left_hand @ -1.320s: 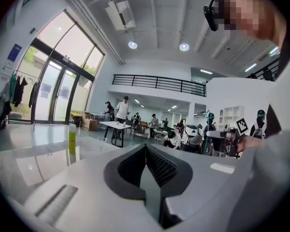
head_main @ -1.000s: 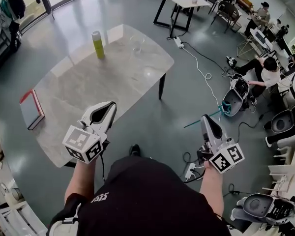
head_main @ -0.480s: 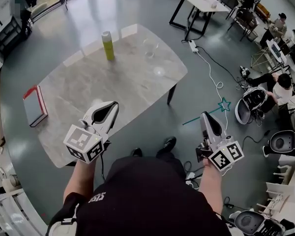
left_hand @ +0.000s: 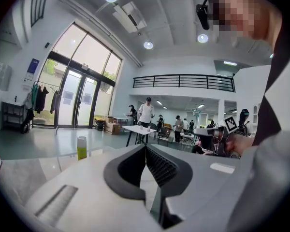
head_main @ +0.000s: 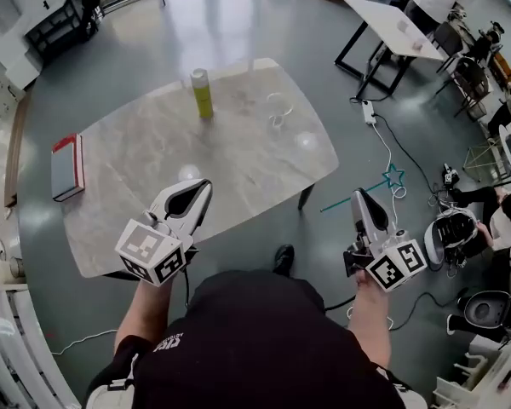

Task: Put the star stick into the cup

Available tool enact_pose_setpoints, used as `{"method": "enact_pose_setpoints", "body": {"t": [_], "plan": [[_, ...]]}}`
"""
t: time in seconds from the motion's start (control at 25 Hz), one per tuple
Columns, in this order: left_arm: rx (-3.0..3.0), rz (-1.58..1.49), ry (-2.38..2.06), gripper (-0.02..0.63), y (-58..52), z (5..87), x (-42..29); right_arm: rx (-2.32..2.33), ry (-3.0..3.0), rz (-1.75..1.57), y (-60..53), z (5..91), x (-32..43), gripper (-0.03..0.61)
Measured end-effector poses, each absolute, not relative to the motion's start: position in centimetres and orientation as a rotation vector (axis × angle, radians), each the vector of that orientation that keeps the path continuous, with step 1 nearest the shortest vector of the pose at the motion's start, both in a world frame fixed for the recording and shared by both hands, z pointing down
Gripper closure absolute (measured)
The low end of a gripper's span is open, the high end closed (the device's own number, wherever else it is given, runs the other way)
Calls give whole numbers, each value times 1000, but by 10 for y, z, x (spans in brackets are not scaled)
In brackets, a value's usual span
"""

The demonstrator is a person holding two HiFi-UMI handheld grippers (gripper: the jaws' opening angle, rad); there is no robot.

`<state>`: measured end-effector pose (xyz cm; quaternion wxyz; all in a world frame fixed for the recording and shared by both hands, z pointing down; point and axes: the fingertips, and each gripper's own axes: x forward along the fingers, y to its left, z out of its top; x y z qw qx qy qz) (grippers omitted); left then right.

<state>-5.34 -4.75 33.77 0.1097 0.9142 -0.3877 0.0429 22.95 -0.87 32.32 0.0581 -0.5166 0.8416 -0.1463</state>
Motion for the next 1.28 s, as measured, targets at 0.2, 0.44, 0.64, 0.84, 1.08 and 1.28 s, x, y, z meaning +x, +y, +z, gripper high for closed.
{"method": "enact_pose_setpoints", "body": {"t": [0.2,0.44,0.64,0.84,1.08,1.28], "plan": [[2637,128,-1251,609,-71,331,-9,-1439,2632,-455,-59,318,271,560],[2560,119,-1379,609,-91,331,27,-1302,2705,-514,-100,328,304,560],[2526,91,-1397,609,-126,336,44,-1223,2767,-515,-156,328,299,560],[2549,182,-1500,609,-148,346,32,-1195,2814,-500,-191,328,275,560],[2566,216,-1447,609,-195,364,35,-1184,2855,-548,-250,337,247,560],[2494,118,-1379,609,-233,378,28,-1156,2870,-592,-298,351,212,560]]}}
